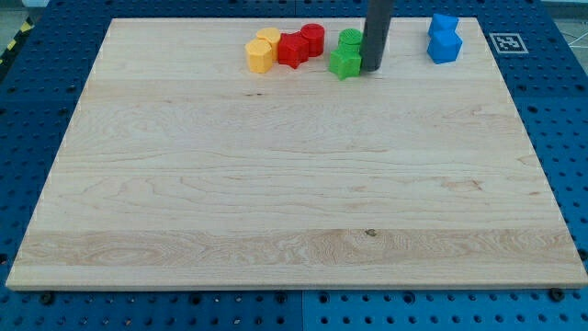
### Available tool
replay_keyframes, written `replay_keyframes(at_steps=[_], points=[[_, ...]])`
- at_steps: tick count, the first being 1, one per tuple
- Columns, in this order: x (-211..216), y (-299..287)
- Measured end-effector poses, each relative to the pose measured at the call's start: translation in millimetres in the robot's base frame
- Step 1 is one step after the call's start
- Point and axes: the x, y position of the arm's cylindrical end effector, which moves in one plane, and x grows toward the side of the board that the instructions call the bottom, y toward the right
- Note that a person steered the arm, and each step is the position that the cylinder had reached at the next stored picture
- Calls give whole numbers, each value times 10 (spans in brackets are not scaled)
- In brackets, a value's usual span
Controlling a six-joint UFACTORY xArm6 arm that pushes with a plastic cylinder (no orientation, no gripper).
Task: Slide the green star closer to the red star
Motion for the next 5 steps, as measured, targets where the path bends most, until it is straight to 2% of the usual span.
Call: replay_keyframes(at_steps=[5], points=[[-81, -370]])
